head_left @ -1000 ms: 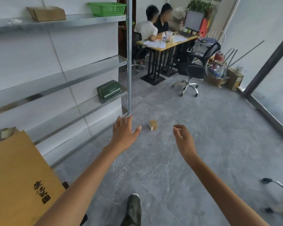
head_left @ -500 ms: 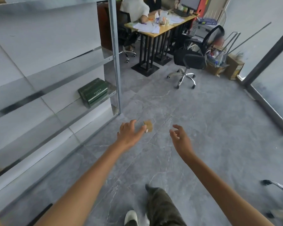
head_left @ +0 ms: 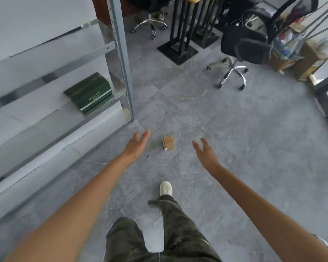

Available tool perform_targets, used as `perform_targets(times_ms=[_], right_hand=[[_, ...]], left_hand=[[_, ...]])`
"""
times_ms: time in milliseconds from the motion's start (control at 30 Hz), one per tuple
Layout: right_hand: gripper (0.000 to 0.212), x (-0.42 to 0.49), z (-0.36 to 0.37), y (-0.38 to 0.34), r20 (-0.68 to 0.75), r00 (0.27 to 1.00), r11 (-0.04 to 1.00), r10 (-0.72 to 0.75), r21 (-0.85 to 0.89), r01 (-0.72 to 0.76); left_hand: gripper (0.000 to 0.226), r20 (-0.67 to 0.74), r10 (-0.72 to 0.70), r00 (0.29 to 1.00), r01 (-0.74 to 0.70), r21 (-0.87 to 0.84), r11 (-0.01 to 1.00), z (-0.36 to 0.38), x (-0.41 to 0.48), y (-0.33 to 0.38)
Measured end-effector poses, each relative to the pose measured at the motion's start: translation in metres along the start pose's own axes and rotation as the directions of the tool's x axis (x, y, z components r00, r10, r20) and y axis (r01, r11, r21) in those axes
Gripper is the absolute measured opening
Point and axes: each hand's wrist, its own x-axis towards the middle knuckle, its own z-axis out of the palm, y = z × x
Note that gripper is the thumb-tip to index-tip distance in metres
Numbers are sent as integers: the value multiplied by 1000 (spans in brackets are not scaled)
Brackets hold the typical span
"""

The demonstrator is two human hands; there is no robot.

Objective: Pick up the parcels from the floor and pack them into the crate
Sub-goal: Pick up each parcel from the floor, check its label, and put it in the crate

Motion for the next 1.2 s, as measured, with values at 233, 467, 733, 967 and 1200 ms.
perform_targets(times_ms=[233,467,733,967,1200], right_hand=[[51,113,19,-12,62,991,991,115,-77,-110],[36,191,68,1,73,969,962,238,-159,-224],[34,324,149,57,113,962,939,248,-274,-209],[53,510,294,189,66,976,908,208,-384,-168],[110,604,416,281,-93,965,872,245,-414,-261]], left_hand=[[46,7,-71,997,67,252,965,-6,109,24],[17,80,-96,992,49,460,886,-1,208,29],[21,207,-134,969,-2,550,835,56,349,-40],[13,223,-150,963,5,544,839,164,524,-193],[14,192,-197,961,115,372,921,219,613,-309]])
